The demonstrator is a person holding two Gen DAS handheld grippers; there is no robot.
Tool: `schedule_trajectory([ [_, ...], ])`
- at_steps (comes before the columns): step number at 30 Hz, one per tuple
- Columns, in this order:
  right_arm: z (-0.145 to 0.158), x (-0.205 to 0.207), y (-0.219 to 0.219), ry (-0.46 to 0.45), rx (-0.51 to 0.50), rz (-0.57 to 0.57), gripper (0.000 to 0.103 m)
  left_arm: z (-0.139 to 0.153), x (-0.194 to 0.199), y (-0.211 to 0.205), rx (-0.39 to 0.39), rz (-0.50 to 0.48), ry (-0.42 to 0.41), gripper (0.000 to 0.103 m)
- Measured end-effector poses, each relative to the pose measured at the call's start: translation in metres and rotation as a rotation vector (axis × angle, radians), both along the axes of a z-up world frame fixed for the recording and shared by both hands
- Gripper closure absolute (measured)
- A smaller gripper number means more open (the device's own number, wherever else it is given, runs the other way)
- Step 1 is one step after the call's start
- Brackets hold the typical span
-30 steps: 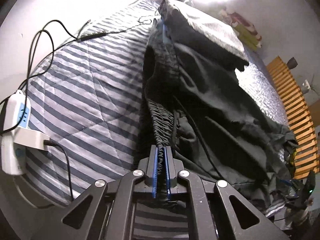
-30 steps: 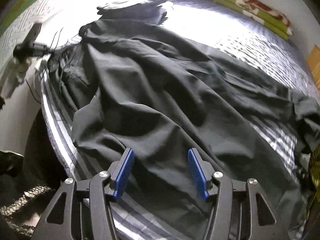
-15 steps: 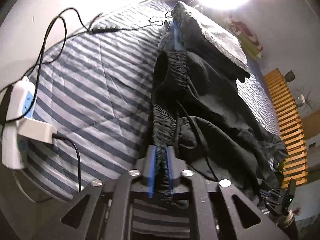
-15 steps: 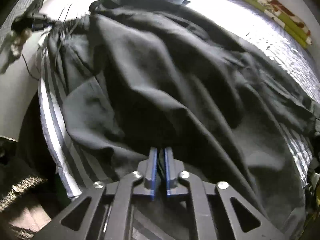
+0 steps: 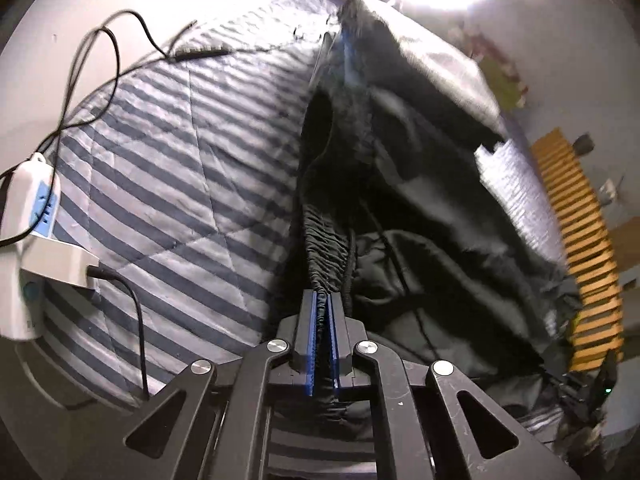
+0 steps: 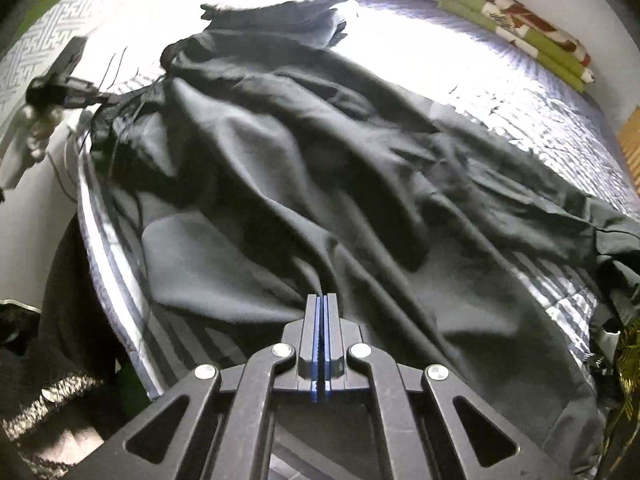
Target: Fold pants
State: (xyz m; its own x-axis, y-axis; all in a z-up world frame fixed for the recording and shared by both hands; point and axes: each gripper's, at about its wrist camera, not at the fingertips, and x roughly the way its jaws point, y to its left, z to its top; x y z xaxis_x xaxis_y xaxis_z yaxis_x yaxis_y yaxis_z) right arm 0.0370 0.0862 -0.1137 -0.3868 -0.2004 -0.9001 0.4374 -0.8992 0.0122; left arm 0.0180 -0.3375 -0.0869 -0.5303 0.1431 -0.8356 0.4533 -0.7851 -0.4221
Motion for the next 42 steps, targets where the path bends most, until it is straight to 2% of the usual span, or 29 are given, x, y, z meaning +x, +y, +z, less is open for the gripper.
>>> schedule_trajectory([
  [5, 0.029, 0.005, 0.009, 0.065, -0.035, -0.039, 0.102, 0.021, 0.01, 0.002, -0.007, -0.012, 0.041, 0.098],
  [8, 0.035, 0.011, 0.011, 0.082, -0.025, -0.029, 0.102, 0.016, 0.008, 0.009, 0.005, -0.053, 0.043, 0.097],
  [10, 0.027, 0.012, 0.009, 0.069, 0.007, -0.022, 0.102, -0.001, 0.003, 0.011, 0.102, -0.068, 0.024, 0.089],
  [11, 0.022, 0.013, 0.008, 0.058, 0.016, -0.024, 0.102, -0.006, 0.003, 0.012, 0.121, -0.069, 0.02, 0.073],
  [12, 0.017, 0.013, 0.008, 0.044, 0.02, -0.026, 0.102, -0.013, 0.001, 0.015, 0.124, -0.065, 0.008, 0.069],
  [15, 0.008, 0.014, 0.009, 0.029, 0.022, -0.033, 0.102, -0.025, -0.007, 0.029, 0.083, -0.1, -0.035, 0.073],
  [16, 0.007, 0.014, 0.009, 0.025, 0.024, -0.035, 0.102, -0.025, -0.007, 0.033, 0.066, -0.11, -0.04, 0.08],
  [17, 0.006, 0.014, 0.01, 0.024, 0.029, -0.038, 0.102, -0.024, -0.008, 0.037, 0.041, -0.123, -0.049, 0.098],
  [19, 0.005, 0.013, 0.013, 0.024, 0.031, -0.048, 0.102, -0.02, -0.006, 0.041, -0.011, -0.106, -0.063, 0.097],
  [23, 0.012, 0.01, 0.018, 0.029, 0.013, -0.076, 0.102, 0.005, 0.014, 0.024, 0.041, -0.058, 0.031, 0.097],
  [28, 0.041, 0.029, 0.011, 0.084, -0.019, -0.023, 0.102, 0.039, 0.054, 0.001, 0.051, -0.009, 0.108, 0.097],
  [31, 0.049, 0.04, 0.009, 0.099, -0.036, -0.013, 0.103, 0.035, 0.07, -0.009, 0.064, 0.034, 0.09, 0.098],
  [35, 0.034, 0.041, 0.009, 0.067, -0.002, -0.018, 0.103, 0.02, 0.067, -0.009, 0.057, 0.035, 0.03, 0.097],
  [38, 0.032, 0.037, 0.011, 0.044, -0.032, -0.022, 0.103, 0.019, 0.065, -0.005, 0.063, 0.023, 0.049, 0.098],
  [40, 0.033, 0.038, 0.008, 0.015, -0.078, 0.015, 0.102, 0.021, 0.065, -0.006, 0.061, 0.019, 0.051, 0.097],
  [42, 0.028, 0.044, -0.005, 0.012, -0.054, 0.065, 0.097, 0.019, 0.063, -0.008, 0.056, 0.015, 0.031, 0.097],
])
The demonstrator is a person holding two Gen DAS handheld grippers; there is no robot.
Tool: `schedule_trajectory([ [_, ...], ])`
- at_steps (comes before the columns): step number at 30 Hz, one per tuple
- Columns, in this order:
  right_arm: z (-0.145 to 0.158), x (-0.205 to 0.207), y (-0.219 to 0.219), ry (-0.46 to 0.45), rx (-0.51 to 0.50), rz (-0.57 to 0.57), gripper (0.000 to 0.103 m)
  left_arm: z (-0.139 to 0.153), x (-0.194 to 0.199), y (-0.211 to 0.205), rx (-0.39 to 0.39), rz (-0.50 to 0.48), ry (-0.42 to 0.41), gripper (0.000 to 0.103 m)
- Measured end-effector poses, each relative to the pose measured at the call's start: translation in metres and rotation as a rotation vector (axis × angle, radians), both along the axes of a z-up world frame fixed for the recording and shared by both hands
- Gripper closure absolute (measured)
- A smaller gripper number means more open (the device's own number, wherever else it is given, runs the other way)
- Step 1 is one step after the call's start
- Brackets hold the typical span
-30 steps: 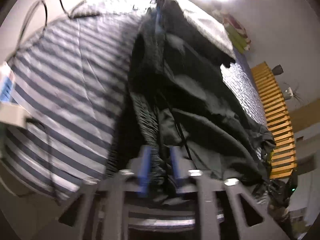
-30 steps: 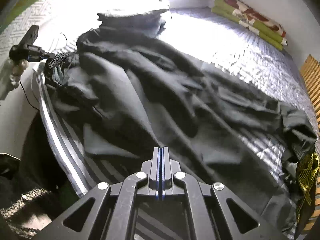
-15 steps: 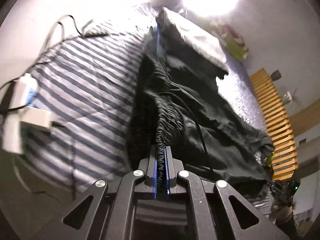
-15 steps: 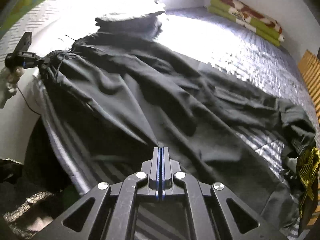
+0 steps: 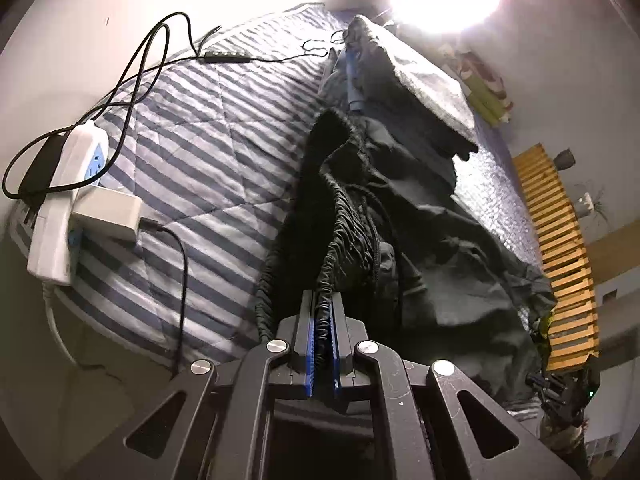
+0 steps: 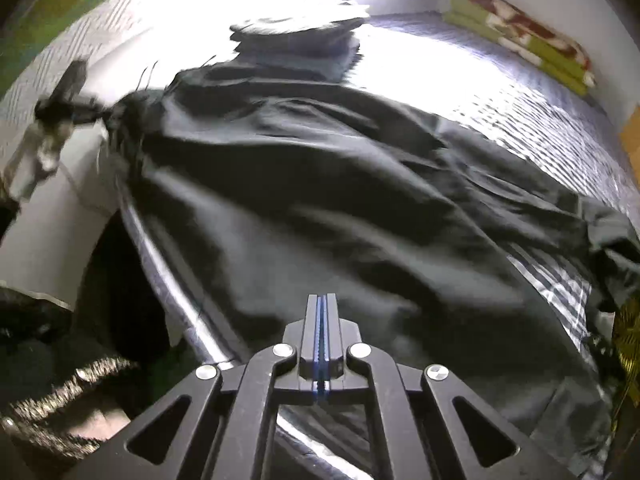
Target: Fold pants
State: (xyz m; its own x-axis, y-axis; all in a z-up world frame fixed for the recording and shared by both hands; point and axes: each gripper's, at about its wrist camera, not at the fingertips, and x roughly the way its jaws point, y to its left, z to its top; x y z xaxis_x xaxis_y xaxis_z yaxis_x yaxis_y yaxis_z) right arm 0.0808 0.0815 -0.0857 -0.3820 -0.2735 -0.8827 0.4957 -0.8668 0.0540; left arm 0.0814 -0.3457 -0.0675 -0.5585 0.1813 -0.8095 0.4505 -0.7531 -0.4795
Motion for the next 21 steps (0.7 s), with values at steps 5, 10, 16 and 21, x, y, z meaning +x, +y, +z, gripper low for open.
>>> schedule_trajectory([
  [5, -0.031, 0.009, -0.037, -0.034, 0.036, 0.099, 0.072, -0.012, 0.005, -0.005, 0.022, 0.03, -0.039, 0.097],
  [10, -0.061, 0.009, -0.072, -0.033, 0.141, 0.19, 0.064, -0.02, -0.002, -0.006, 0.012, 0.031, -0.069, 0.097],
  [16, -0.069, -0.001, -0.072, -0.05, 0.18, 0.177, 0.102, -0.004, -0.012, -0.001, -0.025, 0.007, -0.047, 0.097],
  [21, -0.023, 0.005, -0.049, -0.068, 0.041, 0.145, 0.102, 0.023, 0.002, 0.008, -0.047, -0.028, 0.01, 0.097],
])
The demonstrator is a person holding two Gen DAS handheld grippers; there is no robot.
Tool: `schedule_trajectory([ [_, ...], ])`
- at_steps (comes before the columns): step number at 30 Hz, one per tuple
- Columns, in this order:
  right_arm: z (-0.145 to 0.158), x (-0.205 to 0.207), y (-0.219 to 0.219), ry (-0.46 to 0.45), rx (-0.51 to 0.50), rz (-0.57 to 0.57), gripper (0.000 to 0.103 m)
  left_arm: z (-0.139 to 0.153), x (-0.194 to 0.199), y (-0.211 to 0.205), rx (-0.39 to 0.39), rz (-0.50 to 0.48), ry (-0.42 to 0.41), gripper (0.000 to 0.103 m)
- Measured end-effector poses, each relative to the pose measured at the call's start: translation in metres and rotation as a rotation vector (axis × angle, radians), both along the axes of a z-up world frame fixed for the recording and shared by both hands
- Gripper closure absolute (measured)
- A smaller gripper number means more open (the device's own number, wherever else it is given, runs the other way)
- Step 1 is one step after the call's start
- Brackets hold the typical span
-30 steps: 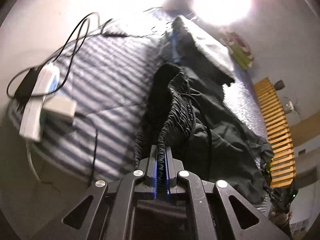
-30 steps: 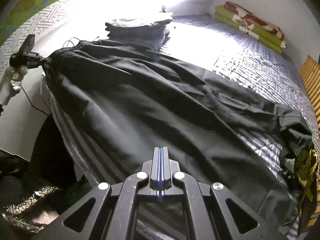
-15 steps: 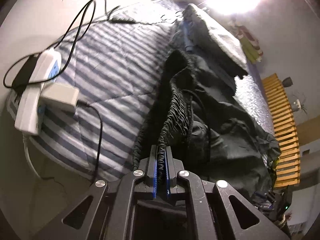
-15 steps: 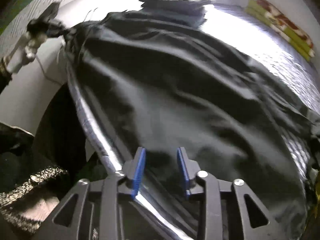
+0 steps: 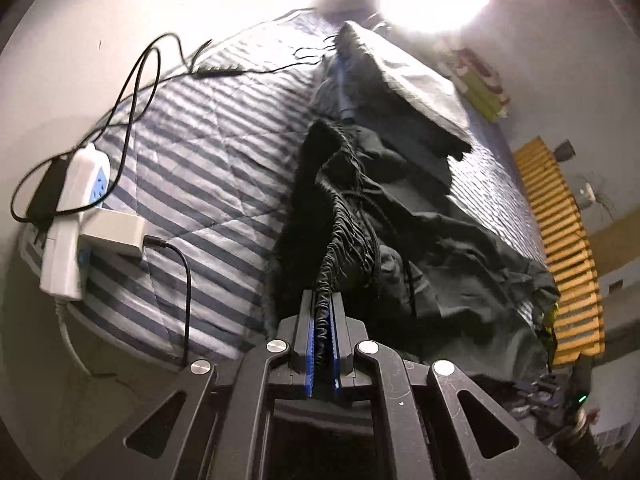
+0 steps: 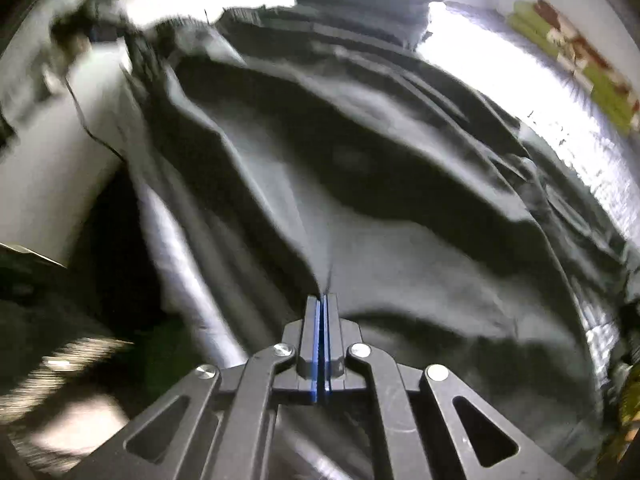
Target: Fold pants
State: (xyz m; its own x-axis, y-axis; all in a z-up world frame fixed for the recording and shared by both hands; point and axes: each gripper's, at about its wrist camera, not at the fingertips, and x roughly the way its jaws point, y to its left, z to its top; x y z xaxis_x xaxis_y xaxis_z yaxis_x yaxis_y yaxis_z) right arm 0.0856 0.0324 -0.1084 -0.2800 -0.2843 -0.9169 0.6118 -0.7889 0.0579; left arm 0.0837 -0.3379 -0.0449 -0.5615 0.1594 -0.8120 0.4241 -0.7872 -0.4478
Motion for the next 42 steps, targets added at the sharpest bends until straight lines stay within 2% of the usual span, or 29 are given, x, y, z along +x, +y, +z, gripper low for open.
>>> schedule_trajectory([
  [2, 0.017, 0.012, 0.007, 0.011, -0.027, 0.035, 0.102, -0.004, 0.005, 0.002, -0.01, -0.001, -0.033, 0.096],
  [3, 0.017, 0.018, 0.008, -0.005, -0.024, 0.066, 0.102, -0.01, 0.006, 0.002, -0.024, -0.002, -0.066, 0.09],
  [6, -0.005, 0.029, 0.01, -0.082, 0.027, 0.124, 0.099, -0.028, 0.011, 0.001, -0.009, 0.005, -0.146, 0.087],
  [8, -0.02, 0.036, 0.008, -0.082, 0.102, 0.132, 0.098, -0.026, 0.014, -0.002, -0.005, 0.027, -0.132, 0.085],
  [11, -0.009, 0.032, 0.022, -0.074, 0.031, 0.075, 0.096, -0.007, 0.007, 0.001, -0.036, 0.037, -0.089, 0.083],
  [15, 0.023, 0.016, 0.068, -0.004, -0.141, -0.154, 0.078, 0.021, -0.025, 0.033, -0.095, -0.048, -0.029, 0.083],
  [20, 0.044, 0.021, 0.131, 0.103, -0.274, -0.468, 0.077, 0.042, -0.084, 0.108, -0.147, -0.223, 0.024, 0.081],
  [24, 0.036, 0.046, 0.196, 0.196, -0.252, -0.732, 0.077, 0.04, -0.13, 0.176, -0.138, -0.371, 0.039, 0.08],
  [27, 0.018, 0.078, 0.263, 0.176, -0.181, -1.009, 0.077, 0.029, -0.155, 0.23, -0.174, -0.48, 0.02, 0.08],
  [30, 0.009, 0.11, 0.323, 0.152, -0.159, -1.229, 0.077, 0.008, -0.173, 0.282, -0.176, -0.598, -0.021, 0.08],
  [32, 0.004, 0.128, 0.36, 0.146, -0.152, -1.363, 0.076, -0.007, -0.174, 0.303, -0.18, -0.654, -0.048, 0.08],
  [34, -0.005, 0.141, 0.396, 0.119, -0.201, -1.473, 0.073, -0.025, -0.173, 0.322, -0.186, -0.694, -0.097, 0.08],
  [37, -0.023, 0.152, 0.435, 0.069, -0.362, -1.588, 0.068, -0.052, -0.166, 0.336, -0.175, -0.729, -0.162, 0.08],
  [40, -0.036, 0.153, 0.456, 0.043, -0.472, -1.648, 0.067, -0.072, -0.153, 0.333, -0.16, -0.735, -0.209, 0.08],
  [42, -0.044, 0.151, 0.463, 0.027, -0.511, -1.66, 0.067, -0.084, -0.15, 0.333, -0.147, -0.729, -0.235, 0.08],
])
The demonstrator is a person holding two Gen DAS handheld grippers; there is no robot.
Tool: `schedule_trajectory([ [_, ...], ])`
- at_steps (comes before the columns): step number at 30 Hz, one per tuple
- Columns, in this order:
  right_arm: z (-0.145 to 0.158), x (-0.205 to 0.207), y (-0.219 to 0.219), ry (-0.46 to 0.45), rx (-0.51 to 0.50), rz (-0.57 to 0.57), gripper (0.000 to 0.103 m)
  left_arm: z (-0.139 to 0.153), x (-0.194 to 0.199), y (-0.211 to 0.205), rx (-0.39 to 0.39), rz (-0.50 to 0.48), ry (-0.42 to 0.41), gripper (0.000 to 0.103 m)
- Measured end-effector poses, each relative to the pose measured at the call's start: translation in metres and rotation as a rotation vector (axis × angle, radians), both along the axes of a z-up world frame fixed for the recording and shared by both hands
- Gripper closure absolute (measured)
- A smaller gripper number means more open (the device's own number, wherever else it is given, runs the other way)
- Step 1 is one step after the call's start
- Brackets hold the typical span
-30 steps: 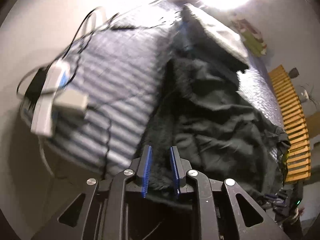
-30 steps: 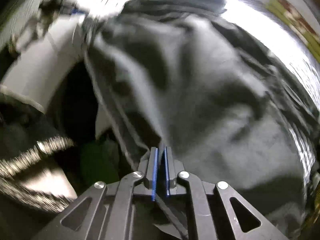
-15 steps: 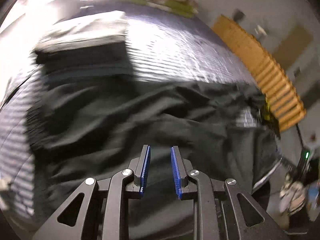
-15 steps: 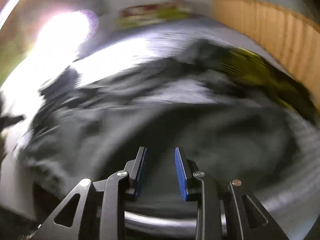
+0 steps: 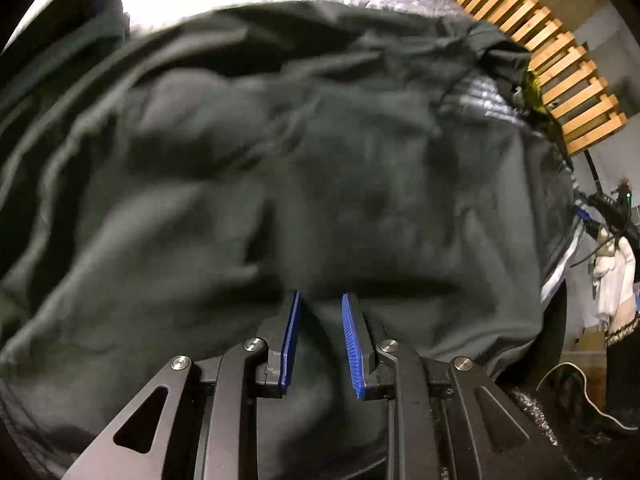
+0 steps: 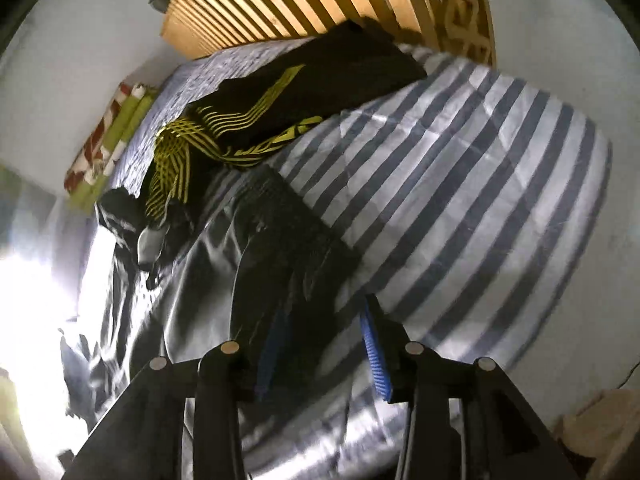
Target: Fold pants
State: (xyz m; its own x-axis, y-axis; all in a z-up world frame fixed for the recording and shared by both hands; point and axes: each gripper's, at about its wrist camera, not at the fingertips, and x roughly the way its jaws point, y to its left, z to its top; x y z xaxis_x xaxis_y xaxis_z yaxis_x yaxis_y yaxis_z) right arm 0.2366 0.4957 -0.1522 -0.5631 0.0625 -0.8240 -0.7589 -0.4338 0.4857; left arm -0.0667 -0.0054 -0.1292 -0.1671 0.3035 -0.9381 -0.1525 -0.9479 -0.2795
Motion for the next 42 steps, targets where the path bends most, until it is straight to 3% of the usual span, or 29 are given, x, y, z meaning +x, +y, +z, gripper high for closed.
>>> schedule_trajectory([
  [5, -0.005, -0.019, -0.002, 0.004, 0.0, 0.026, 0.066, -0.004, 0.007, -0.003, 0.025, 0.009, 0.005, 0.078],
  [6, -0.005, -0.023, -0.003, -0.002, 0.005, 0.03, 0.072, -0.004, 0.008, -0.002, 0.024, 0.007, 0.007, 0.078],
  [7, -0.004, -0.026, -0.004, -0.014, 0.018, 0.038, 0.092, -0.004, 0.008, -0.003, 0.02, 0.002, 0.008, 0.078],
  [8, -0.003, -0.027, -0.006, -0.028, 0.026, 0.053, 0.094, -0.004, 0.008, -0.003, 0.015, -0.004, 0.01, 0.078],
  [9, 0.001, -0.028, -0.008, -0.036, 0.041, 0.066, 0.094, -0.004, 0.01, -0.003, 0.011, -0.008, 0.014, 0.078],
  [14, 0.041, -0.021, -0.023, -0.152, 0.345, 0.081, 0.096, -0.005, 0.006, 0.002, 0.014, -0.018, 0.02, 0.075],
  [17, 0.036, -0.023, -0.016, -0.211, 0.36, 0.085, 0.096, -0.004, 0.003, 0.0, 0.018, -0.025, 0.019, 0.075],
  [21, 0.023, -0.027, -0.015, -0.237, 0.279, 0.134, 0.091, -0.003, 0.006, 0.001, 0.009, -0.039, 0.022, 0.074],
  [25, 0.032, -0.012, -0.019, -0.256, 0.315, 0.076, 0.088, -0.002, 0.009, -0.003, 0.016, -0.034, 0.016, 0.074],
  [27, 0.045, -0.009, -0.025, -0.231, 0.338, 0.082, 0.088, 0.001, 0.009, -0.005, 0.023, -0.013, 0.018, 0.074],
  [34, 0.082, -0.043, -0.071, -0.123, 0.389, 0.279, 0.085, 0.037, -0.001, -0.005, 0.059, 0.01, 0.093, 0.073],
  [42, 0.11, -0.089, -0.117, 0.075, 0.385, 0.368, 0.082, 0.085, -0.049, 0.026, 0.057, -0.001, 0.184, 0.07],
])
